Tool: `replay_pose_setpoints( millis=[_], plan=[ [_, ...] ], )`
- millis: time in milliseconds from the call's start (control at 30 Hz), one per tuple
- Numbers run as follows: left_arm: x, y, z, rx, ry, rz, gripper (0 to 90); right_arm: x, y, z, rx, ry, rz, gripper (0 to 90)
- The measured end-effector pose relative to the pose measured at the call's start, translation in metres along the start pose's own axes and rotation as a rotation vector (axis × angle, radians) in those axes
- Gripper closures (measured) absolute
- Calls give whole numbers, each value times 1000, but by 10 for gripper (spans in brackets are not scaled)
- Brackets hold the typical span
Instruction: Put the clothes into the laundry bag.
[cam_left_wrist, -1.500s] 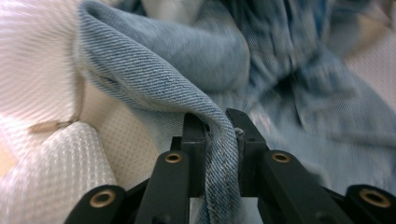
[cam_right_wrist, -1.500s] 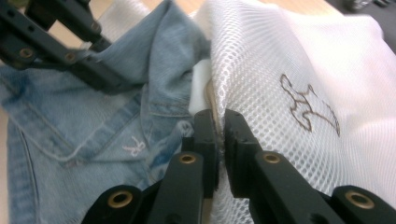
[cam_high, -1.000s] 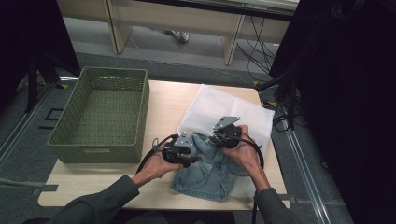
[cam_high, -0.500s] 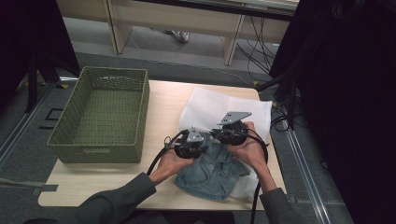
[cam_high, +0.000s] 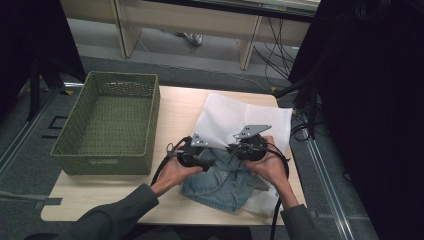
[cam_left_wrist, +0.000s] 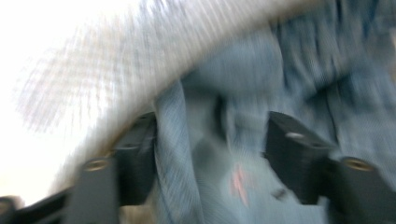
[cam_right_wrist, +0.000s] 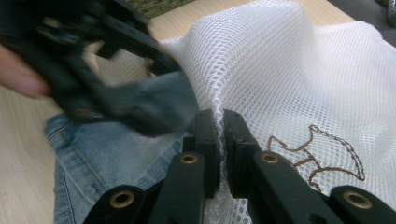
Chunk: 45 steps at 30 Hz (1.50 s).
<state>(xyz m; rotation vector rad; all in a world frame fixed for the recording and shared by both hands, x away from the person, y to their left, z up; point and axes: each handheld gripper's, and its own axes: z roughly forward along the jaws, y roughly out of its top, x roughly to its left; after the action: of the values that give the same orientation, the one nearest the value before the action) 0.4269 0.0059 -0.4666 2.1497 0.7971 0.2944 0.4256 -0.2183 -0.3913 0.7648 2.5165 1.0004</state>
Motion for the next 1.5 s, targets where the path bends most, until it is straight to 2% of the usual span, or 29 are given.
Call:
replay_pose_setpoints(
  millis=[100,167,233,267,300,367,400,433,467,567,633,667,733,800,867,900,967,1000,1033,1100,1133,1200,1233,1300,1367,1400,1433,1467,1500],
  plan=[
    [-2,-17,-19,33,-8,-15,269,1,-1,3,12,0,3,862],
    [-2,-29,-23,73,-15,-24,236,0,-1,3,22,21,-10,861],
    [-5,-36,-23,119,-44,-36,228,2,-1,4,20,5,6,860],
    [-11,-40,-22,150,-83,-13,199,2,0,4,19,5,2,860],
    [-11,-40,-25,193,-97,52,184,2,0,4,19,3,3,860],
    [-15,-41,-24,185,-113,50,157,2,0,4,20,1,4,860],
    [-18,-40,-24,189,-152,80,159,2,-1,4,20,4,0,857],
    [-18,-40,-24,189,-152,80,162,2,-1,4,20,4,0,857],
    [-23,-38,-19,207,-163,124,168,0,-2,5,14,12,6,857],
    [-34,-39,0,206,-157,142,256,0,-3,6,19,12,8,857],
    [-36,-39,9,196,-101,195,405,-1,-4,6,15,15,1,857],
    [-37,-35,11,180,-92,183,447,-2,-4,5,25,25,-11,857],
    [-36,-28,11,136,-67,223,714,-2,-4,4,34,25,7,858],
    [-34,-20,11,120,-63,198,798,-2,-5,5,25,18,15,861],
    [-32,-7,9,64,-69,163,819,-2,-4,4,29,26,-10,862],
    [-32,-7,9,64,-69,163,822,0,-4,3,26,20,2,863],
    [-16,12,20,6,-3,107,825,0,-2,1,32,31,-16,864],
    [-16,12,20,6,-3,107,824,0,-2,1,32,31,-16,864],
    [-4,20,33,-22,20,33,824,1,-2,2,15,31,-18,864],
    [0,20,40,-28,24,13,812,0,-2,2,13,35,-20,865],
    [-1,17,46,-48,19,-41,812,0,-2,2,25,29,-14,865],
    [-2,13,42,-6,21,27,748,0,-7,7,44,40,1,864],
    [-2,13,42,-6,21,27,694,0,-7,7,44,40,1,864],
    [-1,8,31,-12,-41,-18,557,-2,-9,11,34,43,-12,865],
    [-2,6,23,-3,-49,-15,492,-1,-9,11,35,31,-7,865],
    [-3,0,10,11,-67,17,365,-1,-8,8,49,42,-5,864],
    [-3,0,10,11,-67,17,316,-1,-8,8,49,42,-5,864],
    [-5,-7,-3,19,-55,21,280,-2,-8,10,33,46,-24,864],
    [-5,-7,-3,19,-55,21,264,-2,-8,10,33,46,-24,864]
  ],
)
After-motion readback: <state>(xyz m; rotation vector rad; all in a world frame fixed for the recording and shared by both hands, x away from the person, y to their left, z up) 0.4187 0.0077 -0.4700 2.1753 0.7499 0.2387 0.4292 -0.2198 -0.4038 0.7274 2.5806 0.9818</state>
